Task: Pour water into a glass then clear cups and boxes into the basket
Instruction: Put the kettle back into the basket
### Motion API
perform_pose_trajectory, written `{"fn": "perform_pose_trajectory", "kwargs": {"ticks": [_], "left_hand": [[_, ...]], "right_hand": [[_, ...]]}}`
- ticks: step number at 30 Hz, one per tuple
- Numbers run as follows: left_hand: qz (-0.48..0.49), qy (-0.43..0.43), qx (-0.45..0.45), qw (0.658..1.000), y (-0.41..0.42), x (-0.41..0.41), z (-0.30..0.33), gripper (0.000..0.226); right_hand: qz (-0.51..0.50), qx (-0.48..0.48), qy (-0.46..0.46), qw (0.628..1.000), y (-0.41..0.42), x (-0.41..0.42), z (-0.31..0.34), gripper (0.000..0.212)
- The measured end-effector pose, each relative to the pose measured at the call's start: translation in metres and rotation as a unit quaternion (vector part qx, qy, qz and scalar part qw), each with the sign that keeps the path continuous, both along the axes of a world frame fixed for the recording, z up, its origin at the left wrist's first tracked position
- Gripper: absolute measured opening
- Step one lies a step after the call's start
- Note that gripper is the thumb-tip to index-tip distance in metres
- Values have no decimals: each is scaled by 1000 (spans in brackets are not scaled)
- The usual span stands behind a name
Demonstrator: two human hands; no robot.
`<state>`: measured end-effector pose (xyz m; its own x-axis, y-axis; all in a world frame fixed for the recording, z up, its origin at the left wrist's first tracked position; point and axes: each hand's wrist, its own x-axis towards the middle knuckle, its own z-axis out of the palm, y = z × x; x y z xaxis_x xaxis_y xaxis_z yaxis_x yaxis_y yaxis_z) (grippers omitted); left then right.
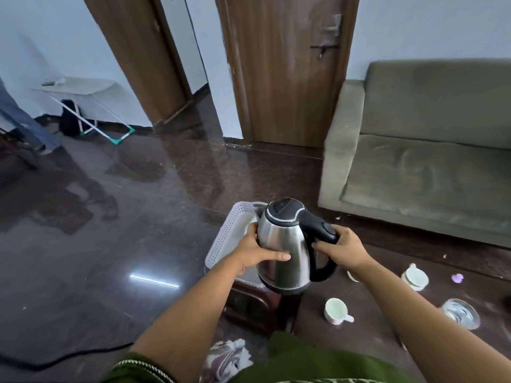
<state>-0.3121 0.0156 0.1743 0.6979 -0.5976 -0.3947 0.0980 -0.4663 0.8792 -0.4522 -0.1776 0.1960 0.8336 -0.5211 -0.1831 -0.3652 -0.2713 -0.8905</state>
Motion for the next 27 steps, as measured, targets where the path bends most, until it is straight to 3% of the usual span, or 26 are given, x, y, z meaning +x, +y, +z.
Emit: {"fn": "perform_pose_trajectory", "kwargs": {"ticks": [4,9,13,15,24,27], "left_hand": [[6,-2,2,1000,24,29,-3,113],[35,-17,19,999,38,46,-13,120],[67,6,19,998,47,56,-26,116],[74,17,22,997,53,63,-32,115],[103,225,-40,968,85,117,-54,93],[125,257,-33,958,86,129,-66,101]], "right_hand": [[60,-86,74,992,18,36,11,20],[127,-89,159,975,28,68,18,30],[136,-106,168,971,38,92,6,16],[119,-99,160,975,45,102,-2,26],[53,-83,177,979,85,135,-54,15],[42,-78,178,980,94,145,-73,15]]}}
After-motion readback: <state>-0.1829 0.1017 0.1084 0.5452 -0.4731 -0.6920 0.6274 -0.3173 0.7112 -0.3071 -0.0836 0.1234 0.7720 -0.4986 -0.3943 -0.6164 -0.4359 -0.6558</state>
